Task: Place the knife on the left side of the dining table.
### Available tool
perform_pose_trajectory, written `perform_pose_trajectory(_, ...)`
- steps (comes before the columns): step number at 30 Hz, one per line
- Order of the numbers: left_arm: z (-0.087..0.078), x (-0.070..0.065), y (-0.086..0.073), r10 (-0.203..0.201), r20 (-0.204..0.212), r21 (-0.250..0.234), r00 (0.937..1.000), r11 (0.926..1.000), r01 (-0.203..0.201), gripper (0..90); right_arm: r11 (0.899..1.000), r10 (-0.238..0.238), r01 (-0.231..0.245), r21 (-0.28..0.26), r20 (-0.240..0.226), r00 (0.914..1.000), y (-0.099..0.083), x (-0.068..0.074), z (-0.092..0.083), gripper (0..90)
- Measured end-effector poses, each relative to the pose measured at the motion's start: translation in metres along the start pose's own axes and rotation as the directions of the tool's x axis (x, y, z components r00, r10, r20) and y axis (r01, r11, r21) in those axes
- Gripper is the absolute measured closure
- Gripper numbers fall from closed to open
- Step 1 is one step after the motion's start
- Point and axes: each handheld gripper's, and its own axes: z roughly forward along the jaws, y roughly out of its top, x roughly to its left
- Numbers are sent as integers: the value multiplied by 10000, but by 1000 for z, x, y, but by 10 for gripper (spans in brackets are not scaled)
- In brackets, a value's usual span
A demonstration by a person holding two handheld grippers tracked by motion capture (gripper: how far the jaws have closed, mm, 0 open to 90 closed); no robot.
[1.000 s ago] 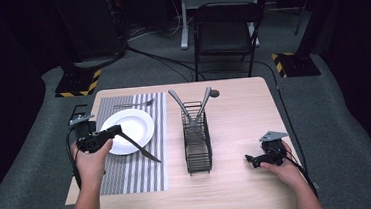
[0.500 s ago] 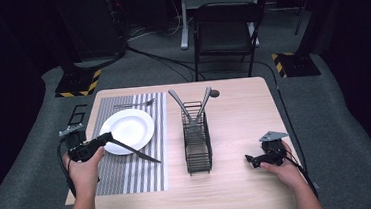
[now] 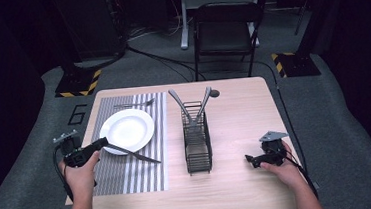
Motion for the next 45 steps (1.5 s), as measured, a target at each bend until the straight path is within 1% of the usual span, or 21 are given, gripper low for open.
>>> perform_pose_trajectory(1, 0, 2, 0, 19, 20, 43, 10000, 10000, -19, 750, 10000, -2, 2, -2, -6, 10000, 0, 0, 0, 0)
perform_pose_trajectory(4, 1, 6, -2, -137, 1, 55, 9999, 9999, 137, 747, 10000, -2, 2, 0, 0, 10000, 0, 0, 0, 0)
perform_pose_trajectory(6, 1, 8, -3, -357, -47, 87, 9994, 9993, 357, 745, 10000, 46, -46, 33, -2, 10000, 0, 0, 0, 0)
perform_pose_trajectory(7, 1, 10, -4, -309, -37, 94, 9995, 9995, 309, 744, 10000, 38, -38, 30, 2, 10000, 0, 0, 0, 0)
perform_pose_trajectory(11, 2, 14, -7, -539, -122, 62, 9985, 9985, 540, 740, 10000, 4, -4, 3, -5, 10000, 0, 0, 0, 0)
perform_pose_trajectory(12, 2, 16, -7, -481, -126, 84, 9988, 9988, 483, 739, 10000, 2, -2, 4, -8, 10000, 0, 0, 0, 0)
perform_pose_trajectory(13, 3, 16, -8, -632, -178, 48, 9978, 9980, 633, 737, 10000, 20, -20, 9, -20, 10000, 0, 0, 0, 0)
perform_pose_trajectory(15, 4, 19, -9, -564, -214, 66, 9982, 9984, 566, 735, 10000, -1, 1, 2, -6, 10000, 0, 0, 0, 0)
perform_pose_trajectory(19, 5, 23, -12, -815, -324, 107, 9961, 9966, 819, 729, 10000, 61, -61, 48, -5, 10000, 0, 0, 0, 0)
perform_pose_trajectory(21, 6, 26, -13, -805, -376, 130, 9960, 9966, 811, 726, 10000, -2, 2, -1, -1, 10000, 0, 0, 0, 0)
perform_pose_trajectory(23, 7, 28, -15, -1001, -406, 81, 9942, 9949, 1005, 724, 10000, 1, -1, 0, -5, 10000, 0, 0, 0, 0)
perform_pose_trajectory(24, 8, 31, -16, -914, -418, 84, 9949, 9957, 918, 723, 10000, 41, -41, 29, 3, 10000, 0, 0, 0, 0)
perform_pose_trajectory(25, 8, 31, -17, -1066, -452, 97, 9933, 9942, 1072, 722, 10000, 63, -63, 43, -6, 10000, 0, 0, 0, 0)
perform_pose_trajectory(27, 8, 35, -19, -1056, -452, 87, 9934, 9943, 1061, 720, 10000, 17, -17, 14, -19, 10000, 0, 0, 0, 0)
perform_pose_trajectory(28, 9, 36, -21, -1169, -485, 33, 9920, 9931, 1172, 719, 10000, 1, -1, 2, -3, 10000, 0, 0, 0, 0)
perform_pose_trajectory(30, 9, 39, -23, -1183, -497, 30, 9917, 9929, 1186, 717, 10000, 0, 0, 1, -9, 10000, 0, 0, 0, 0)
perform_pose_trajectory(31, 10, 40, -25, -1368, -512, -40, 9893, 9906, 1368, 716, 10000, 14, -14, 9, -15, 10000, 0, 0, 0, 0)
perform_pose_trajectory(34, 11, 45, -28, -1410, -523, 29, 9886, 9900, 1413, 713, 10000, -5, 5, -3, -2, 10000, 0, 0, 0, 0)
perform_pose_trajectory(36, 11, 46, -29, -1516, -589, 62, 9867, 9883, 1522, 712, 10000, 40, -40, 28, -1, 10000, 0, 0, 0, 0)
perform_pose_trajectory(40, 13, 51, -31, -1493, -613, 96, 9869, 9886, 1501, 709, 10000, 15, -15, 10, -17, 10000, 0, 0, 0, 0)
perform_pose_trajectory(45, 17, 59, -36, -1722, -678, 195, 9827, 9846, 1739, 706, 10000, 74, -74, 50, -10, 10000, 0, 0, 0, 0)
